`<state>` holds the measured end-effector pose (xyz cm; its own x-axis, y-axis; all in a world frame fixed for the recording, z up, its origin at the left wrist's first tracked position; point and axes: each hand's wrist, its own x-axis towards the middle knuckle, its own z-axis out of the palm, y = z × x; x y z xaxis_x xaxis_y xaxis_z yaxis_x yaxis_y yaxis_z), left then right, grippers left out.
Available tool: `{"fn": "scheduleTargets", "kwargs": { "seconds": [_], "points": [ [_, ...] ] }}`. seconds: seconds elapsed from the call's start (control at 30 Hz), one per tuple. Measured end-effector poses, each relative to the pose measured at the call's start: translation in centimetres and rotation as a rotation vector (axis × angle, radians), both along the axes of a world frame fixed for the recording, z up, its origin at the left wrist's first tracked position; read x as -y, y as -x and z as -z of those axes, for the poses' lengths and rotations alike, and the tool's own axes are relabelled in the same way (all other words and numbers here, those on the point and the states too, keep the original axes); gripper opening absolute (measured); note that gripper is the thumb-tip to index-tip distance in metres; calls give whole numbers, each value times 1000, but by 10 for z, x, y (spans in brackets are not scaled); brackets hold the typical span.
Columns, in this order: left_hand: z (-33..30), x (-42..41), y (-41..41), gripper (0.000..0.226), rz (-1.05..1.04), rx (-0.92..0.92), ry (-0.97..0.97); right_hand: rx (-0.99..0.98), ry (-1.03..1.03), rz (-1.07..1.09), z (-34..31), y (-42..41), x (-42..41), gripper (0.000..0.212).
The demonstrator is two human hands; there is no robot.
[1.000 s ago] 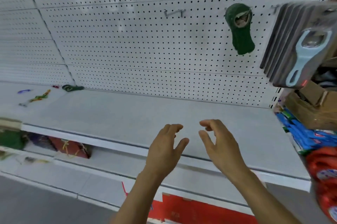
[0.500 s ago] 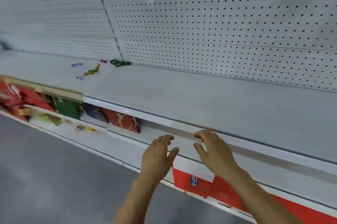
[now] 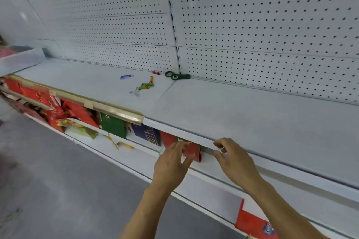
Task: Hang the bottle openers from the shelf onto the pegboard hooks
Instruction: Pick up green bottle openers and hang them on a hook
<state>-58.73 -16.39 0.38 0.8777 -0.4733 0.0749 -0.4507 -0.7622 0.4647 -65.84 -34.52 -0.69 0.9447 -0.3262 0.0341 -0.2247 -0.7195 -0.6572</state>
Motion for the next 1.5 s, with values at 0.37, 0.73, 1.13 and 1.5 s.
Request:
{"fn": "scheduleTargets", "kwargs": {
  "seconds": [0.37,0.73,1.13,1.5],
  "points": [
    [-2,-13,-199,36,-23,-65,101,32,-7,-58,2,-200,0,26],
    [1,22,-373,37,82,-200,78,-36,59,-39,13,-375,38,40],
    [37,81,-550,62,363,-11,-189,-260,330,39,24,-491,50,61],
    [45,85,-593,28,622,280,-145,-229,493,190,32,-497,29,37]
  ]
}}
